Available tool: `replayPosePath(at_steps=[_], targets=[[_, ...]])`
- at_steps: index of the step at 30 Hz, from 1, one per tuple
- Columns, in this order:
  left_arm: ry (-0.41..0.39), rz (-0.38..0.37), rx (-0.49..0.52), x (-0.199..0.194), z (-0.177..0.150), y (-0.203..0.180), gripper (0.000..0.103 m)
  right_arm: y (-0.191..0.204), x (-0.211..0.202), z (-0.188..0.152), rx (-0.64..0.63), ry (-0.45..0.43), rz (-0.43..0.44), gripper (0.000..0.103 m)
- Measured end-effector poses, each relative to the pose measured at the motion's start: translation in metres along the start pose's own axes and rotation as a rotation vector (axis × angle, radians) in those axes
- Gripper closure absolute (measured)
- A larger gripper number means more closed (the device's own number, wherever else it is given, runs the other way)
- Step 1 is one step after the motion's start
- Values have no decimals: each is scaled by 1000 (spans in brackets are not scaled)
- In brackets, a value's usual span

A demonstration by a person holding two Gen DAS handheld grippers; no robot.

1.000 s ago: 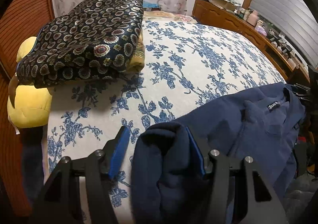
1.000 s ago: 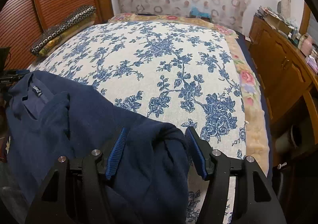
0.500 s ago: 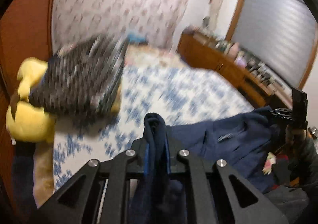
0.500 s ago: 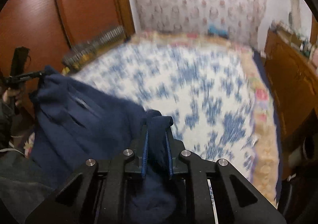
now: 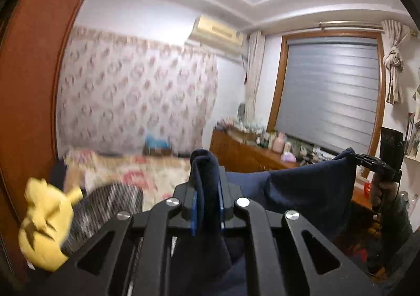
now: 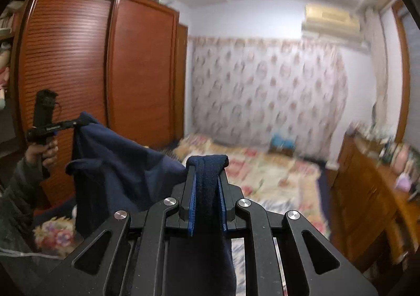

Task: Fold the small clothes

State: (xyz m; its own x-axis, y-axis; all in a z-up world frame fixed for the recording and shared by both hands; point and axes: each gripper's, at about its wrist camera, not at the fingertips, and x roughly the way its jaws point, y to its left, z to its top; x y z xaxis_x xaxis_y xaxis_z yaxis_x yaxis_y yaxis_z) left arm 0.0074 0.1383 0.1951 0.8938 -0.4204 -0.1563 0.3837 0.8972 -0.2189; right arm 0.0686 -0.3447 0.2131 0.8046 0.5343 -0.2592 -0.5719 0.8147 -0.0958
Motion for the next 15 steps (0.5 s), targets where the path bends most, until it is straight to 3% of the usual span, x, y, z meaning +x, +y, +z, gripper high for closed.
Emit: replayPosePath(at_steps=[7, 15], targets=[[-109, 39, 71, -38, 47, -2, 94, -8, -41, 43, -29, -92, -86, 91], [-163, 46, 109, -62, 57, -1, 94, -5, -76, 46, -62, -116, -123, 91]])
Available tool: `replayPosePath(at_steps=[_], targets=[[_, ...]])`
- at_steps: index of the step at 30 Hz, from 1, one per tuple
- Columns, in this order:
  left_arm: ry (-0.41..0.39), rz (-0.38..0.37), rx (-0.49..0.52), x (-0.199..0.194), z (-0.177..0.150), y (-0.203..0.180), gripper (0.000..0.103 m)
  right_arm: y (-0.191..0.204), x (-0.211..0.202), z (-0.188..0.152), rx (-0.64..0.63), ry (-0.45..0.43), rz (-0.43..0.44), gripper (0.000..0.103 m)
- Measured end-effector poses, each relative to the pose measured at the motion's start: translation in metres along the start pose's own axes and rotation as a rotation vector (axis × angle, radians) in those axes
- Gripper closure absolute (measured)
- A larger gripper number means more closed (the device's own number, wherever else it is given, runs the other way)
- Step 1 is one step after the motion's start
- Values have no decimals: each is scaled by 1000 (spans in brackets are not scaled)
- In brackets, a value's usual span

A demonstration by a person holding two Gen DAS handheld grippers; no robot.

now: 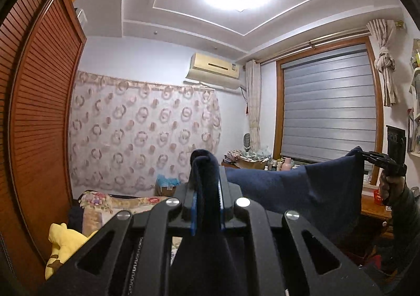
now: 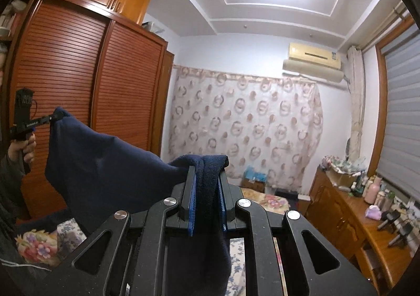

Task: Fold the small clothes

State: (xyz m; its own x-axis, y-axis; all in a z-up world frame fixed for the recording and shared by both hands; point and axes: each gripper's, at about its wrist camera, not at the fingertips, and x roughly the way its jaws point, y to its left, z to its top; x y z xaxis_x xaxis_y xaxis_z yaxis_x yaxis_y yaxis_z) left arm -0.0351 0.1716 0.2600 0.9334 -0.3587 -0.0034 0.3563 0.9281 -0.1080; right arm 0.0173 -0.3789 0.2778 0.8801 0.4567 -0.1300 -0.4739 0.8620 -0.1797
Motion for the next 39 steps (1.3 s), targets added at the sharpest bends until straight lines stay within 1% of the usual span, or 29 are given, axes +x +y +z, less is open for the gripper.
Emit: replayPosePath(at_steps=[3, 7, 10, 12, 16, 18, 20, 24, 26, 28, 31, 36, 38, 39], targets=[[13, 9, 24, 9, 0, -3, 94, -4, 1, 1, -11, 3, -15, 91], [23, 4, 27, 16, -5, -7, 94, -6, -4, 0, -18, 2, -27, 91], [42, 11, 22, 26, -9, -10, 94, -14, 9, -9, -19, 37, -47, 91], [71, 24, 16, 42, -18, -6, 94, -21, 28, -19, -5, 77, -51, 91], [160, 73, 19, 87, -53, 8, 94, -34, 85, -61, 14, 182, -55, 91], [219, 90, 20, 116, -80, 17, 94, -37, 119, -89, 21, 247, -59, 91], [283, 117, 30, 147, -109, 28, 93, -41, 164, -121, 30, 333, -57, 91], [406, 156, 10, 215, -171, 52, 93, -46, 243, -184, 17, 483, -76, 91], [465, 167, 1, 245, -197, 61, 93, -49, 272, -210, 3, 529, -91, 91], [499, 182, 10, 267, -215, 62, 93, -55, 299, -232, 12, 569, -112, 91], [527, 197, 14, 293, -233, 62, 93, -67, 323, -250, 57, 583, -133, 91], [548, 210, 15, 312, -235, 59, 91, -85, 346, -264, 140, 598, -177, 90], [570, 196, -6, 311, -234, 61, 85, -87, 349, -263, 180, 607, -175, 81], [579, 188, -9, 309, -236, 59, 81, -87, 346, -262, 187, 609, -190, 70]])
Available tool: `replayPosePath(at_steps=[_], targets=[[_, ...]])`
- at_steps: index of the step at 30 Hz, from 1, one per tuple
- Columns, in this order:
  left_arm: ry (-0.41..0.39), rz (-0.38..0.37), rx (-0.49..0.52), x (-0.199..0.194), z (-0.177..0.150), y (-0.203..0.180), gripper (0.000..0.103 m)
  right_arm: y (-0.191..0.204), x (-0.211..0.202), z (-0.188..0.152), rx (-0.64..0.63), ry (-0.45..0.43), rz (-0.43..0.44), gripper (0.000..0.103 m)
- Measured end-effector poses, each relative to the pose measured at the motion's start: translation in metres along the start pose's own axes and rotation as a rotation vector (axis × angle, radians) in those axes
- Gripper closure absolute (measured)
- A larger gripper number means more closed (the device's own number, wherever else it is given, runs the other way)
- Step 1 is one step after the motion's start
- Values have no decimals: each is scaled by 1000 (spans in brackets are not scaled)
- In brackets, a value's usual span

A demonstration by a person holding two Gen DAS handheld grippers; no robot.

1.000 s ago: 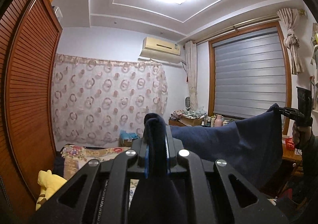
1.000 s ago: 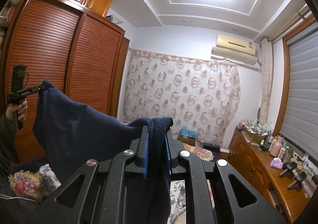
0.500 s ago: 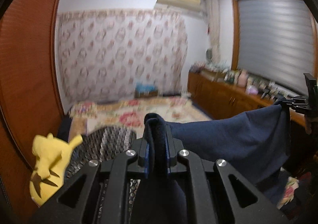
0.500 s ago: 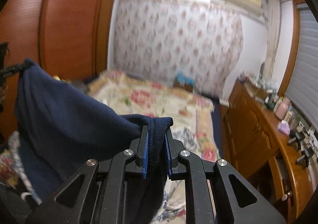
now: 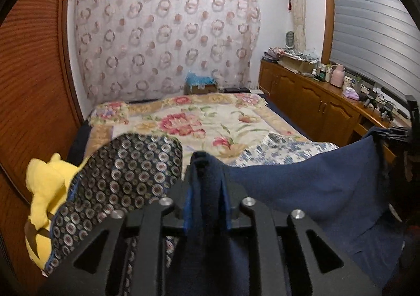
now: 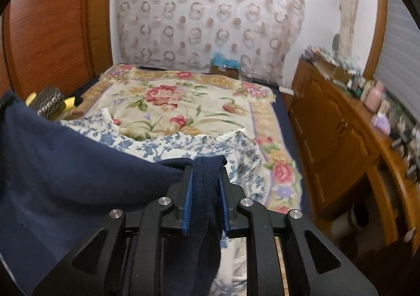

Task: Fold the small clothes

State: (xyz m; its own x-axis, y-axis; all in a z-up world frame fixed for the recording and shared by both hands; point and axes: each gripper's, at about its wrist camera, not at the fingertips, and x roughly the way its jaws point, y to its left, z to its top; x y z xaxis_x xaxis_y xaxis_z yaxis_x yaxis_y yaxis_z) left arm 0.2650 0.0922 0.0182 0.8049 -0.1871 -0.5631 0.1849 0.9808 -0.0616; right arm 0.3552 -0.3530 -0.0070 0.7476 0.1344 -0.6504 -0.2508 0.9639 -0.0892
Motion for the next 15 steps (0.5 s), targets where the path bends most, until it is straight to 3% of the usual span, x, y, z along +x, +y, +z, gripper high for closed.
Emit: replayPosePath(at_steps=[2, 3, 4, 7, 15], targets=[[5, -7, 20, -5, -6, -4, 70, 2, -8, -3, 6, -7, -4, 51], [10, -11, 26, -8, -11, -6, 60, 2, -12, -7, 9, -9, 5, 39], [15, -21, 23, -13, -17, -7, 56, 3, -16, -8, 10, -7, 12, 37], [37, -37, 16, -25, -37, -7, 47, 6, -27, -25, 6, -4, 31, 36], [108, -64, 32, -42, -100, -22, 45, 17, -43, -95, 40, 51, 121, 36]])
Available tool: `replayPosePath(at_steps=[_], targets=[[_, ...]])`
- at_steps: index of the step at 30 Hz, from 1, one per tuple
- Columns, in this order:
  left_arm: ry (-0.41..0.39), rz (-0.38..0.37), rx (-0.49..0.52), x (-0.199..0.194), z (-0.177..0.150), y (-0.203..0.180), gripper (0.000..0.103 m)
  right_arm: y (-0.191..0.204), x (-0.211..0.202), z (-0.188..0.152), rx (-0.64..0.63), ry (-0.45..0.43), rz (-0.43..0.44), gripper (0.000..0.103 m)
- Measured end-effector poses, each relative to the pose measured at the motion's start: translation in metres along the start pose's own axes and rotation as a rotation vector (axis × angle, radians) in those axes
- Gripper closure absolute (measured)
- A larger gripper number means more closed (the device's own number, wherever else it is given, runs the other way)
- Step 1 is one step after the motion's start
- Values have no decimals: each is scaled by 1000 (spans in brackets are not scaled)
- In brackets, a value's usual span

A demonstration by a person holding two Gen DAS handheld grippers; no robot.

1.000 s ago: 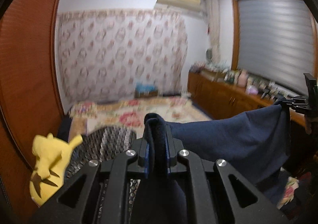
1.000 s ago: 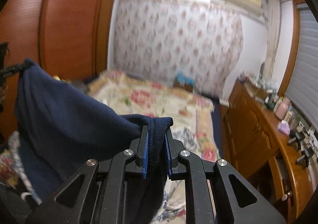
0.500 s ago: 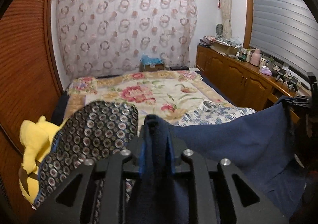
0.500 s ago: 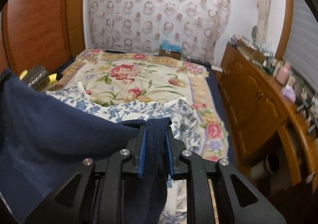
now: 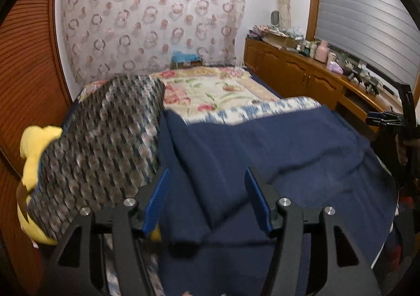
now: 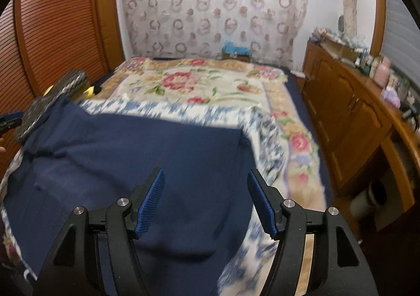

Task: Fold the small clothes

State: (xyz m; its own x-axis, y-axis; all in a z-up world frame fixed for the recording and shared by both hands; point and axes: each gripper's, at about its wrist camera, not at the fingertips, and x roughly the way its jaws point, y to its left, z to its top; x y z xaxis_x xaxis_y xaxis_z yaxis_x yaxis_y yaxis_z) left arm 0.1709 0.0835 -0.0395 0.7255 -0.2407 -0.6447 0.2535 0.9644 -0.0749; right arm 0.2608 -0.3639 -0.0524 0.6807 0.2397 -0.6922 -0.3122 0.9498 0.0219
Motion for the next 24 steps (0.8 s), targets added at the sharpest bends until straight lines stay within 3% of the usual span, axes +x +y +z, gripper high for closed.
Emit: replayPosePath(at_steps=[5, 13, 21, 24], targets=[[90, -10, 13, 13, -39, -16, 44, 1, 9, -35, 28, 68, 8, 36], [210, 1, 4, 36, -71, -28, 44, 9, 27, -45, 34, 94, 28, 42], [192, 42, 20, 39, -78, -40, 42, 20, 34, -50, -11, 85, 27, 58], [189, 45, 7, 38, -79, -40, 41, 19, 38, -52, -16, 90, 19, 59]])
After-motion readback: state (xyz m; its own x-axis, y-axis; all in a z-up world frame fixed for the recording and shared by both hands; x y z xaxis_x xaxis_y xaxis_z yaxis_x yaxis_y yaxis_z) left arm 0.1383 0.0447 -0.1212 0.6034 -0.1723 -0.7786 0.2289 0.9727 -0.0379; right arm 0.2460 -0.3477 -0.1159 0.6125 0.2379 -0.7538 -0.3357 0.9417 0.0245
